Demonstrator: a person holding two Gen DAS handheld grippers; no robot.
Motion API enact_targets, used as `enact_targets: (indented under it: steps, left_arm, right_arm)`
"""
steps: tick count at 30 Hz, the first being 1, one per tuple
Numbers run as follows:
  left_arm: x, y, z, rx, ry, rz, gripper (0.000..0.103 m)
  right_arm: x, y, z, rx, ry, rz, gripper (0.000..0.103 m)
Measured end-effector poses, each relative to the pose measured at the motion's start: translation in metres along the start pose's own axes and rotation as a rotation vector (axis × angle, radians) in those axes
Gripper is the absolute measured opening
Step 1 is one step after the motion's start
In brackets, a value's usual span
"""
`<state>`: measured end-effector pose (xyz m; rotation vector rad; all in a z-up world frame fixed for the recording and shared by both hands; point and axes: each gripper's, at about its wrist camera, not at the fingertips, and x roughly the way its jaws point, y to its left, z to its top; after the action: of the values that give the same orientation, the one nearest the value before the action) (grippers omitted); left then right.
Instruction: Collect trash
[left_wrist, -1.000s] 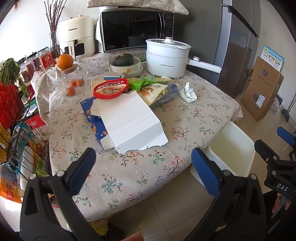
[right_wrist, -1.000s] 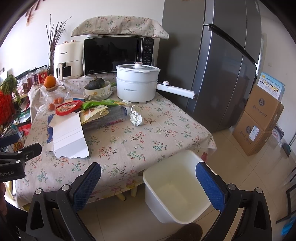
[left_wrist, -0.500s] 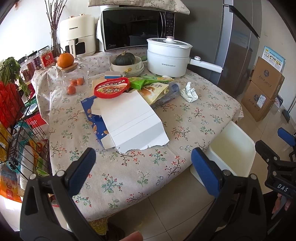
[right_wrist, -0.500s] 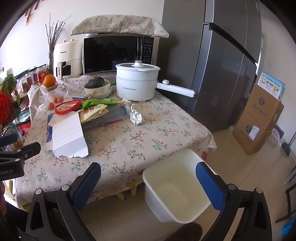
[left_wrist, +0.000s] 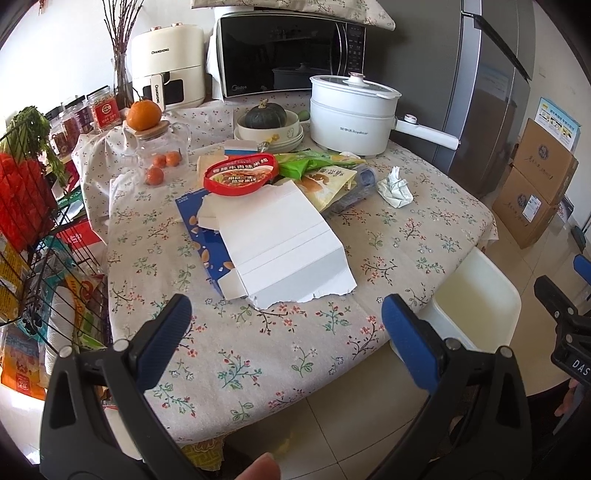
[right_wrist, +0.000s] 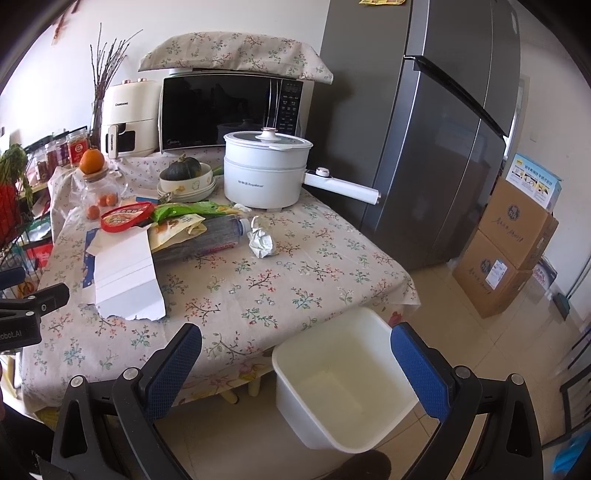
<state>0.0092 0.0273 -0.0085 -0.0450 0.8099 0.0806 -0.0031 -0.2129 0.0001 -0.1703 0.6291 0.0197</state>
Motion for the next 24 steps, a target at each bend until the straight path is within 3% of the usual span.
enact_targets:
  steps: [9, 15, 21, 24]
  left_arm:
    - [0.002, 0.004, 0.007, -0.01, 0.002, -0.005, 0.102]
    - [0.005, 0.029, 0.028, -0.096, 0.036, -0.167, 0.102]
    - [0.034, 0.052, 0.053, -0.145, 0.083, -0.195, 0.102]
    - [0.058, 0.063, 0.064, -0.149, 0.115, -0.175, 0.095]
  right_arm:
    - [-0.004, -0.006, 0.01, 0.013, -0.005, 0.01, 0.103]
    - [0.001, -0.007, 0.033, 0.006, 0.048, 0.067, 0.103]
    - [0.018, 0.004, 0.062, -0.044, 0.119, 0.164, 0.103]
    - [0.039, 0.012, 0.08, -0.084, 0.147, 0.188, 0.103]
